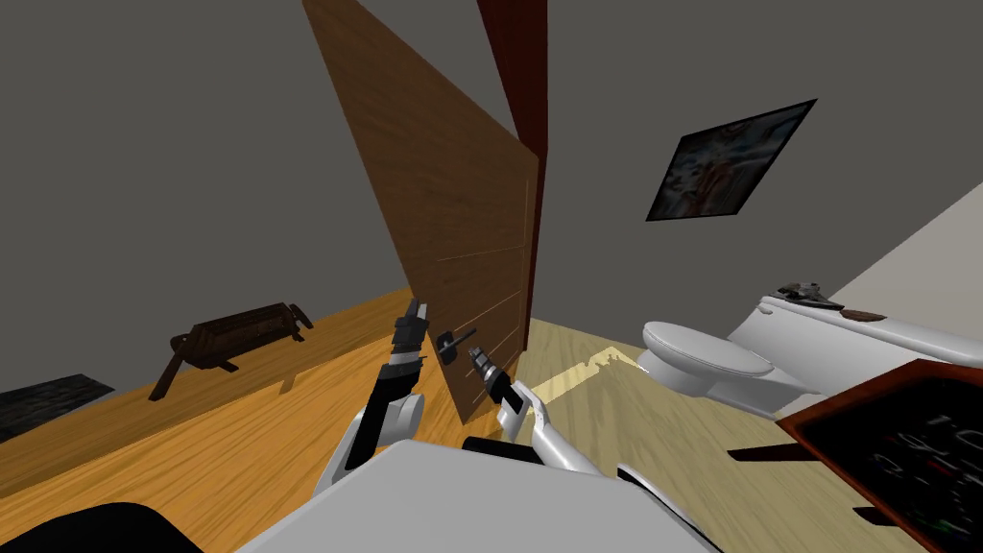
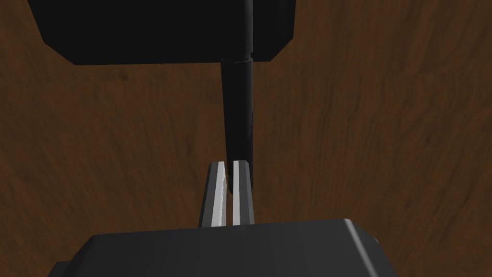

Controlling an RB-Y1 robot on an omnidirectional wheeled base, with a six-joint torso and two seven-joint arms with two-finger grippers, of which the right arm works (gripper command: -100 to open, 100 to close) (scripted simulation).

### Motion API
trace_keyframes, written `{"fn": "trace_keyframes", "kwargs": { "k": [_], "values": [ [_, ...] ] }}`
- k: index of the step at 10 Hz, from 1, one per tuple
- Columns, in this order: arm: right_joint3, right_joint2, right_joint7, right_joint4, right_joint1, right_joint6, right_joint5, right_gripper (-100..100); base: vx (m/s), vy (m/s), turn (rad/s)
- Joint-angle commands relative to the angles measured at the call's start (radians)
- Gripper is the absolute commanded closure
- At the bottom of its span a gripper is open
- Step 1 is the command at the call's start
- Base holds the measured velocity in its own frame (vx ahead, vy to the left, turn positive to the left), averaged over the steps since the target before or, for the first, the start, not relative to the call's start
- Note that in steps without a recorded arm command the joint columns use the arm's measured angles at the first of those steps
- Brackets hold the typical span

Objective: Push the door open

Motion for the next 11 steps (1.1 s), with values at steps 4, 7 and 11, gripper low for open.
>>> {"fn": "trace_keyframes", "kwargs": {
  "k": [4, 7, 11],
  "values": [
    [-0.026, 0.009, 0.003, 0.012, 0.001, -0.004, -0.005, -100, -0.170, -0.053, -0.062],
    [-0.041, -0.014, 0.009, 0.022, -0.006, -0.001, -0.003, -100, 0.110, 0.138, 0.027],
    [-0.056, 0.021, 0.015, 0.033, -0.016, 0.004, -0.002, -100, 0.133, 0.156, 0.025]
  ]
}}
